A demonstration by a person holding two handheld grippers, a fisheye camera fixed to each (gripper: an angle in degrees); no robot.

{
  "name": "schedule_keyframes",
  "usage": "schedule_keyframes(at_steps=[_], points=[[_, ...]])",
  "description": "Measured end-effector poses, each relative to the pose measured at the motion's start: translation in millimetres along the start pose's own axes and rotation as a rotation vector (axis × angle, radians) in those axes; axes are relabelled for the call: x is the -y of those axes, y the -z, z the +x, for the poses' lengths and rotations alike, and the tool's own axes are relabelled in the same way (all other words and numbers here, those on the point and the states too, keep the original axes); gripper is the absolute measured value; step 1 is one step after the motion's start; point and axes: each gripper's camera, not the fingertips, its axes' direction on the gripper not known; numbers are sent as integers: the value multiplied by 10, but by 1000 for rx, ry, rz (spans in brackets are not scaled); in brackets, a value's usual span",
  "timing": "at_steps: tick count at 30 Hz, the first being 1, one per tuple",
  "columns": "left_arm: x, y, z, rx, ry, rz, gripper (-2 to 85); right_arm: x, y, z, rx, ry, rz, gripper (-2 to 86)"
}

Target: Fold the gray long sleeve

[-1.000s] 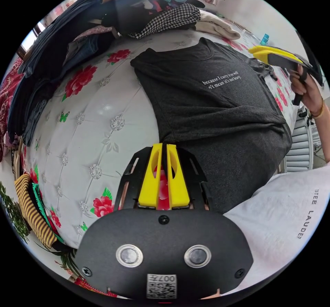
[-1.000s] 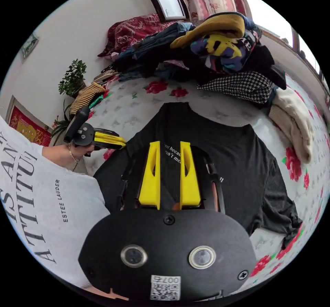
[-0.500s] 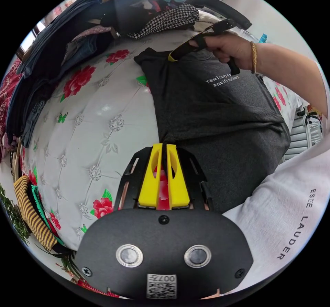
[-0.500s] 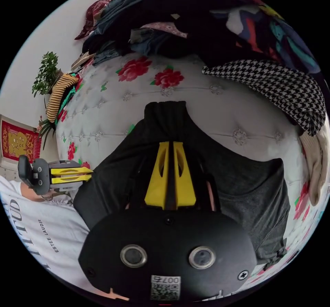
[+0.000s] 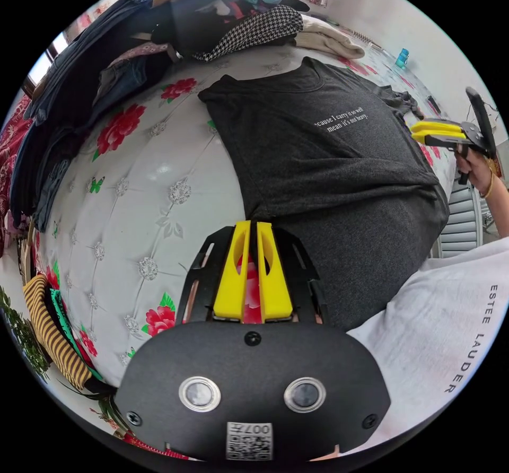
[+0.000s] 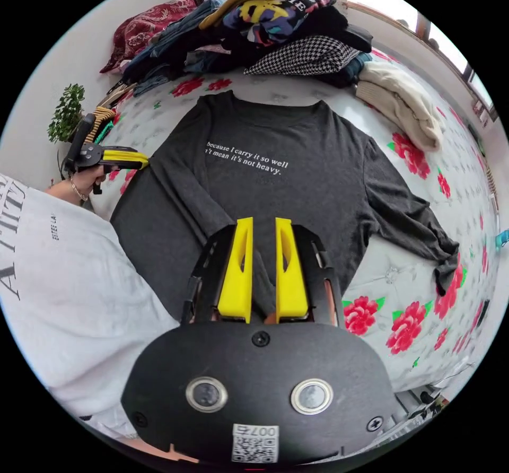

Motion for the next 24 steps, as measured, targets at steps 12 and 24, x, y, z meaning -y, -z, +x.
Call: schedule_keyframes(at_steps=[12, 24], points=[[-56, -18, 107, 41, -17, -10, -4, -1115, -38, -78, -84, -157, -17, 76], [-24, -102, 198, 69, -12, -35, -3, -705, 314, -240, 136, 84, -131, 1]])
